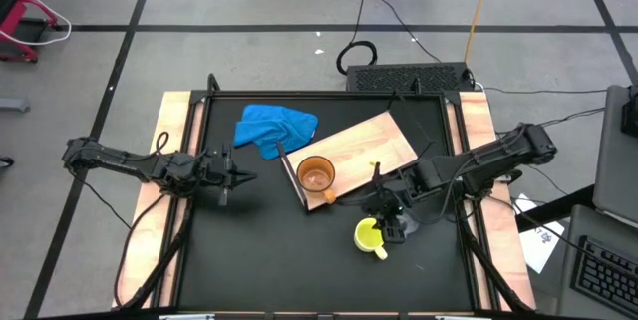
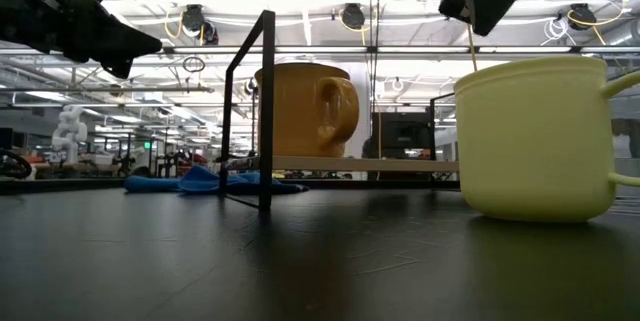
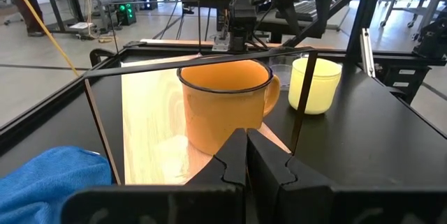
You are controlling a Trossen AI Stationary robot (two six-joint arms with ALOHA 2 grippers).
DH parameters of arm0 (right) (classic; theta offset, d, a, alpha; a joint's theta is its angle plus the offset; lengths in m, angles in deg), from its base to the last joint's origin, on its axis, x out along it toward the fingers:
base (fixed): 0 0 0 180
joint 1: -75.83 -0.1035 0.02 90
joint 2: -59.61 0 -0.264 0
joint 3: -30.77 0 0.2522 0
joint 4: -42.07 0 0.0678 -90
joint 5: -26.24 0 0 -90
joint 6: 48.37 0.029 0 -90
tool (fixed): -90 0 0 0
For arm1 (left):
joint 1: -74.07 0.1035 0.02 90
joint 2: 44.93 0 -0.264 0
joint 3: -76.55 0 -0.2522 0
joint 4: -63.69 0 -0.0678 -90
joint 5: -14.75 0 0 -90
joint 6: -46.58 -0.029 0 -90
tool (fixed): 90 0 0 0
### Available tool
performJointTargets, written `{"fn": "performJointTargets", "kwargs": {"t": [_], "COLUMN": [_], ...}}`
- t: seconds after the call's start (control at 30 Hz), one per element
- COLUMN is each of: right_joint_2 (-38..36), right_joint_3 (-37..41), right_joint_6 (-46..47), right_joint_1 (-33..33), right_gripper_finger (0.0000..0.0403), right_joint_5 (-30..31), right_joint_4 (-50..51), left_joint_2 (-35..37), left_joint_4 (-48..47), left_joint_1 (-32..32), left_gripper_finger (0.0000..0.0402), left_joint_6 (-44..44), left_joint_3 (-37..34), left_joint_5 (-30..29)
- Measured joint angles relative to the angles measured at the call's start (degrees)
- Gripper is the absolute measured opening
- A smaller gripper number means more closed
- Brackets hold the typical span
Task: Stack small to large cups/mugs on shelf
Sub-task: Put the yellow mug on the shelf
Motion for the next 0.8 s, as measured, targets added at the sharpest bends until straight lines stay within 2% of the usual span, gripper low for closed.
{"fn": "performJointTargets", "kwargs": {"t": [0.2,0.53,0.8], "right_joint_2": [2.5,2.5,2.5], "right_joint_3": [1.8,5.9,8.0], "right_joint_6": [-0.7,-1.7,-1.5], "right_joint_1": [0.0,0.1,1.3], "right_gripper_finger": [0.0185,0.0185,0.0185], "right_joint_5": [0.0,0.2,0.3], "right_joint_4": [0.1,-5.5,-6.2], "left_joint_2": [0.0,0.0,0.0], "left_joint_4": [-1.3,-1.7,-2.2], "left_joint_1": [0.0,0.0,0.0], "left_gripper_finger": [0.0015,0.0015,0.0015], "left_joint_6": [0.0,0.3,0.4], "left_joint_3": [0.0,0.0,0.0], "left_joint_5": [0.0,-0.1,-0.1]}}
